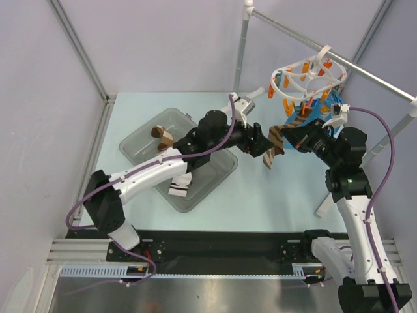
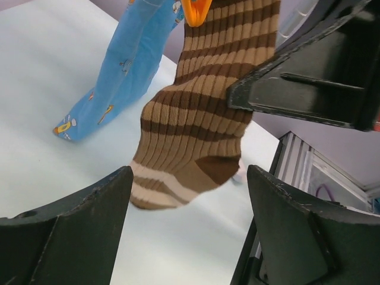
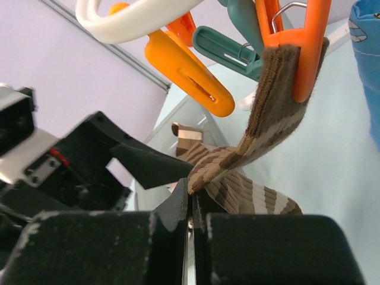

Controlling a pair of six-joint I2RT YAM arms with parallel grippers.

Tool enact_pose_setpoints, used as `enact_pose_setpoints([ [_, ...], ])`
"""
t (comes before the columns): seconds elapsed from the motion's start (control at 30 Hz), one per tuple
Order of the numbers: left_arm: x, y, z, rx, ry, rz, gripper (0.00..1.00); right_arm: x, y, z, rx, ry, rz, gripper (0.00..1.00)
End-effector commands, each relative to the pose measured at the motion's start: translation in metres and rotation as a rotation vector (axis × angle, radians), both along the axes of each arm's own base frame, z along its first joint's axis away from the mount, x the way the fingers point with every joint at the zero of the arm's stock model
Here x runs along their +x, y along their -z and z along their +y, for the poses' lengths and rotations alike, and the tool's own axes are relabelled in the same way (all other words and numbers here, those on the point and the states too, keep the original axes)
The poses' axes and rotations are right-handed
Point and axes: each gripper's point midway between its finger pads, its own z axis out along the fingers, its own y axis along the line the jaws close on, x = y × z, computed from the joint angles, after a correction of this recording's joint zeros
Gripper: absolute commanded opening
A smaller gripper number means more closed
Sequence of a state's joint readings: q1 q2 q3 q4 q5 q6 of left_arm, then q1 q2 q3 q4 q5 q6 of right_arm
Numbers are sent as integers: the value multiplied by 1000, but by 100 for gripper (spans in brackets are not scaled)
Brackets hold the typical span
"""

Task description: Remove the socks clipped to the hanger

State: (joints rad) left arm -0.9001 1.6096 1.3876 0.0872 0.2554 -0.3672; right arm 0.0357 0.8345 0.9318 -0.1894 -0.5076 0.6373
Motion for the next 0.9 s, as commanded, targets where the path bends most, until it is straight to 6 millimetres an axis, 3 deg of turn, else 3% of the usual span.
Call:
enact_pose_setpoints([
  [0.0, 8, -8, -14, -2, -27, -50, 84, -8, -29, 6, 71, -28, -66, 0],
  [0.2, 9, 4, -34, 16, -23, -37, 86, -14, -36, 8, 121, -32, -81, 0],
  [0.27, 9, 6, -39, 12, -10, -33, 76, -14, -35, 8, 128, -27, -76, 0],
  [0.3, 8, 3, -42, 1, 3, -36, 69, -14, -32, 8, 128, -28, -68, 0],
  [0.33, 7, 2, -43, -4, 12, -40, 40, -14, -31, 8, 126, -26, -66, 0],
  [0.43, 4, 1, -42, -2, 22, -34, 10, -14, -27, 6, 113, -18, -53, 0],
  [0.5, 1, -1, -38, -1, 21, -33, 0, -14, -26, 3, 83, -1, -45, 1],
  [0.53, -1, -2, -36, -2, 22, -34, 0, -13, -25, 1, 69, 10, -40, 4],
  [0.63, -8, -6, -27, -10, 27, -35, 0, -12, -21, -14, -18, 94, -2, 39],
  [0.67, -11, -12, -24, -20, 31, -42, 0, -11, -19, -21, -68, 121, -8, 44],
  [0.83, -25, -17, -18, -34, 80, -45, 0, -6, -24, -59, -221, 304, 10, 56],
  [0.87, -27, -18, -18, -36, 87, -44, 0, -5, -35, -62, -232, 316, -12, 56],
])
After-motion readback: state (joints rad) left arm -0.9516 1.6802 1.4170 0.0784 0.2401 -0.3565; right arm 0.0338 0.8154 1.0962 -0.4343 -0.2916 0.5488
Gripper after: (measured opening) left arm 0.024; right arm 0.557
